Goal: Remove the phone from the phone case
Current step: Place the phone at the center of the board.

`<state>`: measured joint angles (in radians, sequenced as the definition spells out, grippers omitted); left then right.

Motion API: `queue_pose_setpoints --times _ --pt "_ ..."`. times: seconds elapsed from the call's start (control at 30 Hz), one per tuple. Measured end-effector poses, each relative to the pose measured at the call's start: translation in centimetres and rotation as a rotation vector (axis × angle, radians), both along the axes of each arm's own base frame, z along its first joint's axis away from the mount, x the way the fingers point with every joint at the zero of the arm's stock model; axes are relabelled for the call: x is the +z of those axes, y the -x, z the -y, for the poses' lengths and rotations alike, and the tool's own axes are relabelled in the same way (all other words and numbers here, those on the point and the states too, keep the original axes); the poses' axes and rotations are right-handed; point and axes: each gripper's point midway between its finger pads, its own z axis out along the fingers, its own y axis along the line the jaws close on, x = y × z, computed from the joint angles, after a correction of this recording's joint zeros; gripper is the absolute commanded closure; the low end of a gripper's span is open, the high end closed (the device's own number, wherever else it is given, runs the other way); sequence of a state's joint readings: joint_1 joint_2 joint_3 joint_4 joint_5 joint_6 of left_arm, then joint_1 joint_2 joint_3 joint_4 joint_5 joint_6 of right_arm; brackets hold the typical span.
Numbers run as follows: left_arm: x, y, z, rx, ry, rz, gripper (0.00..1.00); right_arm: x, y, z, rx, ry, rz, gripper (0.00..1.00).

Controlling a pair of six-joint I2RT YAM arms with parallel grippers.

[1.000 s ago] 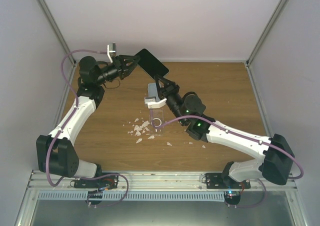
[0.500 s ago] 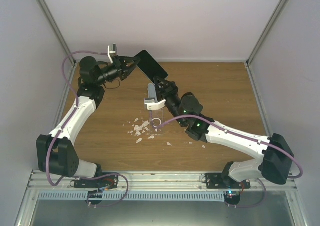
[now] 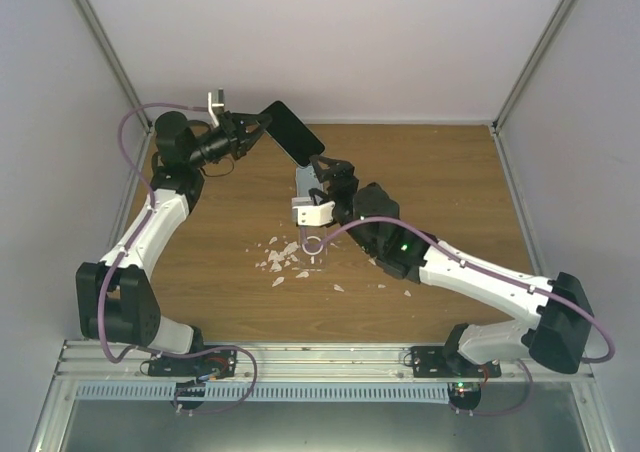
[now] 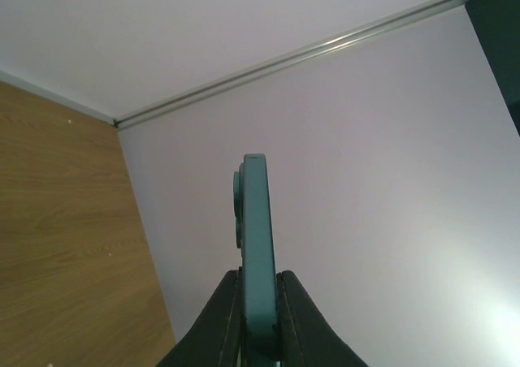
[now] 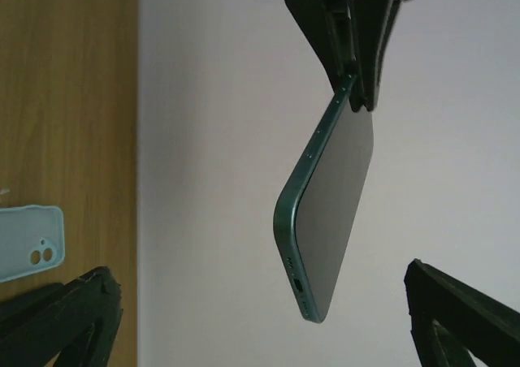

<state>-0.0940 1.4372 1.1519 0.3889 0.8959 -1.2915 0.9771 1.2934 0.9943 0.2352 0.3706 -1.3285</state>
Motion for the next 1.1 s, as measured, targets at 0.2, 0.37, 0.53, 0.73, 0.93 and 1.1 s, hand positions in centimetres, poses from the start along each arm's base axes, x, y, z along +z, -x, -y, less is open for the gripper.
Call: queue_pose_setpoints --times 0.2,0.37,0.53,0.73,0.93,1.1 --pt "-0.9 -0.4 -0.2 -0.004 -0.037 0.017 1.00 -0.2 0.6 -0.2 0.041 -0.033 -0.193 0.00" --pt "-2.0 -0.6 -0.1 -0.013 -0.083 0.035 1.00 0.1 0.6 0.7 0.068 -0.086 -0.354 0.00" --pt "-3.2 -0.9 -0.1 -0.014 -0.121 0.033 1.00 0.2 -0.2 2.6 0.054 -0.154 -0.498 0.00" --pt "-4.1 -1.2 0.1 -0.029 -0.154 0.055 1.00 1.3 -1.1 5.0 0.042 -0.267 -0.632 0.00" --pt "-3.7 -0.7 0.5 -0.061 -0.158 0.108 1.00 1.6 -1.4 7.2 0.030 -0.377 -0.751 0.00" --pt "-3.5 0.4 1.7 -0.120 -0.162 0.175 1.00 1.3 -1.6 8.5 0.035 -0.481 -0.905 0.00"
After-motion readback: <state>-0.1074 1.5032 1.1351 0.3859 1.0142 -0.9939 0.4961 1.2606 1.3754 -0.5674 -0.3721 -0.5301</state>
